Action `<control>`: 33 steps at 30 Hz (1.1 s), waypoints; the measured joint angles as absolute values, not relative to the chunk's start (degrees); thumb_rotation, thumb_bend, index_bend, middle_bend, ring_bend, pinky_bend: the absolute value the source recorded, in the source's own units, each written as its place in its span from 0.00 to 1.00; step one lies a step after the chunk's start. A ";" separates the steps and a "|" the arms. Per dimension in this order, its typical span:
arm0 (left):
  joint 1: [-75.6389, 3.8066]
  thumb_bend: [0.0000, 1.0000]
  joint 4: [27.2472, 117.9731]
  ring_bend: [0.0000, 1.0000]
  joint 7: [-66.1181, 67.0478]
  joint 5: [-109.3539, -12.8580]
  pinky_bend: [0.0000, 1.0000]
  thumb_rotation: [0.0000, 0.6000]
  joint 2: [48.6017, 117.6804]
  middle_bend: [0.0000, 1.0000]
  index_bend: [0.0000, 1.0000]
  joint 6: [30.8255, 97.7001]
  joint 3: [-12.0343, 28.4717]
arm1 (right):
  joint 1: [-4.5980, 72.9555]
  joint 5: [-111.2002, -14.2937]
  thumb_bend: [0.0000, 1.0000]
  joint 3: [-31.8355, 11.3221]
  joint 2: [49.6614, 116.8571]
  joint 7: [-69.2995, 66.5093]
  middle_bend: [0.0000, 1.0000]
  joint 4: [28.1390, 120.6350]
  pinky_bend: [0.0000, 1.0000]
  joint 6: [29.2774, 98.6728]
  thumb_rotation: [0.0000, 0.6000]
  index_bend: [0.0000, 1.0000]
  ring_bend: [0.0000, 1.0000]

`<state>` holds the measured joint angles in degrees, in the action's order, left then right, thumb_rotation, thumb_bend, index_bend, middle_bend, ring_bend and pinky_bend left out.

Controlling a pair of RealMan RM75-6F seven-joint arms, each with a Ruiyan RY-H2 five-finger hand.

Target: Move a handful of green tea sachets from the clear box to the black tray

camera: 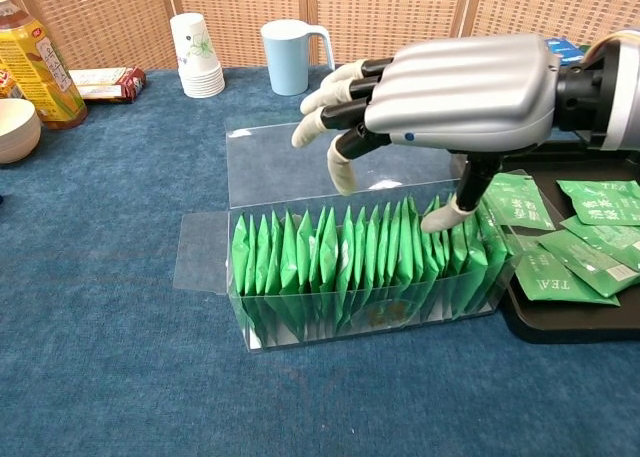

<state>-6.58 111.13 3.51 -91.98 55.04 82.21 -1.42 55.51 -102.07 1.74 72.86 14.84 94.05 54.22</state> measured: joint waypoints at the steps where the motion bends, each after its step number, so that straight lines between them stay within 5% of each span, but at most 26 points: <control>1: -6.58 0.15 111.14 0.00 3.55 -91.95 0.14 1.00 55.04 0.01 0.13 82.17 -1.43 | 55.60 -102.41 0.00 1.71 72.95 15.04 0.15 93.74 0.04 54.20 1.00 0.35 0.01; 33: -6.63 0.15 110.45 0.00 3.06 -91.49 0.14 1.00 55.39 0.01 0.13 81.80 -1.47 | 58.18 -102.81 0.00 0.73 77.34 17.55 0.15 88.30 0.04 47.64 1.00 0.32 0.01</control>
<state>-6.63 110.45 3.06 -91.49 55.39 81.80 -1.47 58.18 -102.81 0.73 77.34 17.55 88.30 47.64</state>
